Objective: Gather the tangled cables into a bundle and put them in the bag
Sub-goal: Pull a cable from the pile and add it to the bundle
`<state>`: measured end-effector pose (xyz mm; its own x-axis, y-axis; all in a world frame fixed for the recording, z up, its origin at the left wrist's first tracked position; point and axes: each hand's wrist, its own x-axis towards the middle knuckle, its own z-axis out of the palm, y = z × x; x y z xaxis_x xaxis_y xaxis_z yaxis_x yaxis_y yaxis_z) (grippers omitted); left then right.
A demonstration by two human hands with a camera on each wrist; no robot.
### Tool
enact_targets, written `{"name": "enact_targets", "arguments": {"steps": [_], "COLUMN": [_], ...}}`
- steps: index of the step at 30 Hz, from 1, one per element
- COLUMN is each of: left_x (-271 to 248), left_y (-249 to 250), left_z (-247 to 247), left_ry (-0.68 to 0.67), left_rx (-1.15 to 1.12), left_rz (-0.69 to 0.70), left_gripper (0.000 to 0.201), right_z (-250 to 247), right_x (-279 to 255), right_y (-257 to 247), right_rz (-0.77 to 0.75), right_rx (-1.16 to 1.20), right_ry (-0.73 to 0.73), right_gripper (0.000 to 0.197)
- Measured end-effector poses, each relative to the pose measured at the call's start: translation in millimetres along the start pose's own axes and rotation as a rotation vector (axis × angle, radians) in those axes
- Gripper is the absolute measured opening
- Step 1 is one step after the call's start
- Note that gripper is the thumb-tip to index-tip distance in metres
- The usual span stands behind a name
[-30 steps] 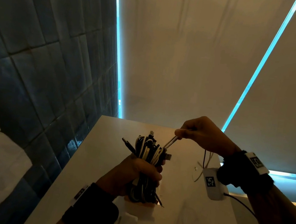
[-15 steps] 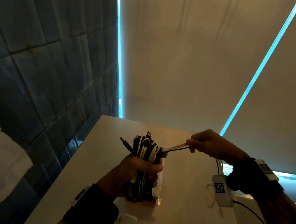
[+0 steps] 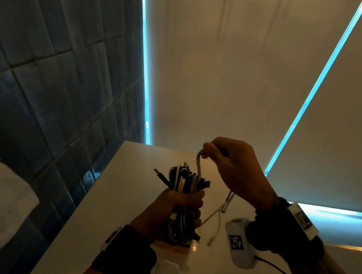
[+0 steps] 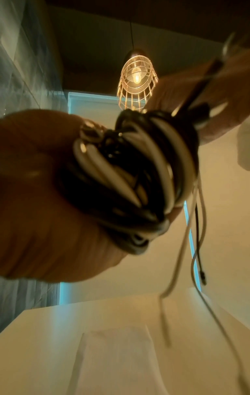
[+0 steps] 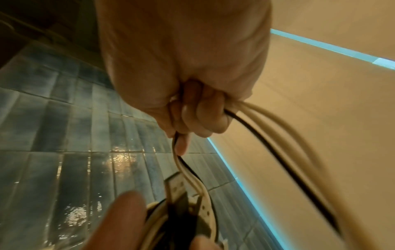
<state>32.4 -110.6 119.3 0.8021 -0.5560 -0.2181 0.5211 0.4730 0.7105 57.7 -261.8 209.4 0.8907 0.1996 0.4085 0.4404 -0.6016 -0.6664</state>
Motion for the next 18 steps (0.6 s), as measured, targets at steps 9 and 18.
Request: {"name": "enact_targets", "arguments": {"steps": [9,18], "left_x": [4.6,4.5], "left_y": [6.2,13.7], "left_z": [-13.3,2.3], "left_ry": [-0.027,0.171], "left_rx": [-0.296,-0.163], "left_rz": [0.217,0.204], "left_gripper": [0.043,0.023], "right_z": [16.4,36.8], "right_x": [-23.8,-37.4], "right_y": [-1.8,-13.3], "right_rz": [-0.250,-0.227], "right_rx": [-0.121,-0.197], "right_ry": [-0.148,-0.290], "right_gripper": [0.015,0.016]}}
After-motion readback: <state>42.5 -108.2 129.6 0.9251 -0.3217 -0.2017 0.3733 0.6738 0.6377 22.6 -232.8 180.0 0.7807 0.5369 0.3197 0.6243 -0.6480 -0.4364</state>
